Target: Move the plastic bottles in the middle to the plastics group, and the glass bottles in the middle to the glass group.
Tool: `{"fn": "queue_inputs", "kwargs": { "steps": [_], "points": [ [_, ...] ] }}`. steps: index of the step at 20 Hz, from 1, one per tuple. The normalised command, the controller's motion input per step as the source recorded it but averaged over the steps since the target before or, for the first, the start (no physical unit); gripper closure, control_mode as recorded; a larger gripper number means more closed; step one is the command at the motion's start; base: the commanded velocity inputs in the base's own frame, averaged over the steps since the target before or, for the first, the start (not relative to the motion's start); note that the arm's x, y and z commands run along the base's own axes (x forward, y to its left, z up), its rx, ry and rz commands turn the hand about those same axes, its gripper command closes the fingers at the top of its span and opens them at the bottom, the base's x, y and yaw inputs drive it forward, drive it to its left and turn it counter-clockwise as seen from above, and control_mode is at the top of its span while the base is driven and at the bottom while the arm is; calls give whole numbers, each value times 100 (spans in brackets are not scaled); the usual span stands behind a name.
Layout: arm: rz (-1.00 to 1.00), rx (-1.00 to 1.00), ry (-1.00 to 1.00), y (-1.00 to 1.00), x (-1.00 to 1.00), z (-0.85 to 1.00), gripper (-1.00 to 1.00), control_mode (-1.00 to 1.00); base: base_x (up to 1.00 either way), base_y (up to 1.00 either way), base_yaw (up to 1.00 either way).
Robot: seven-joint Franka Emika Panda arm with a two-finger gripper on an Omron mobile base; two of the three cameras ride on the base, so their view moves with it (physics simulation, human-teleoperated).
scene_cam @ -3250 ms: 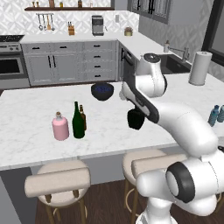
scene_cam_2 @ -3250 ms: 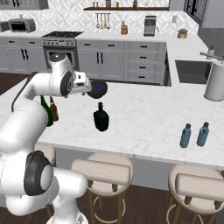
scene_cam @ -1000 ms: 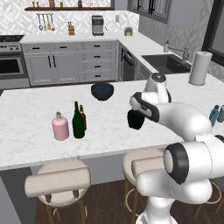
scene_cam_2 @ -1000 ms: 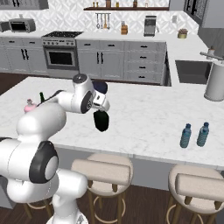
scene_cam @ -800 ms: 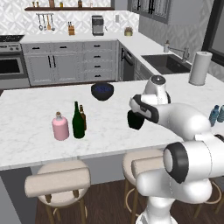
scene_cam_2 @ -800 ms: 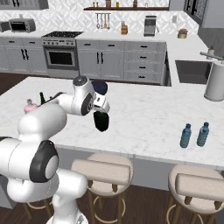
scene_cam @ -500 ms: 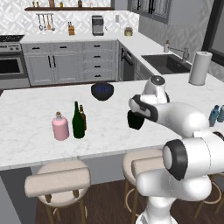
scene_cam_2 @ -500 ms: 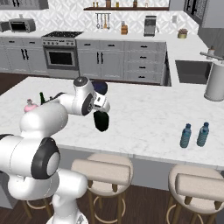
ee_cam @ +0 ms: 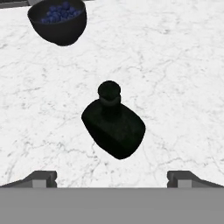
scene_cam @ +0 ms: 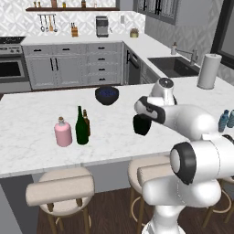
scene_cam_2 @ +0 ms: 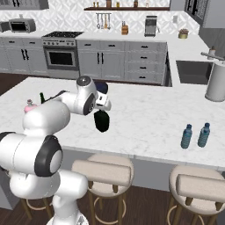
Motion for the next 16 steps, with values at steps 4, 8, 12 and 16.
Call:
{"fn": "queue_inputs", "kwargs": {
  "steps": [4, 8, 12, 16],
  "points": [
    [9, 0, 0, 1, 17, -2, -100, -100, 0, 0, 0],
    [6, 0, 0, 0, 6, -4, -100, -100, 0, 0, 0],
    [4, 0, 1, 0, 8, -15, -100, -100, 0, 0, 0],
    [2, -2, 1, 0, 21, -13, -100, -100, 0, 0, 0]
  ]
}}
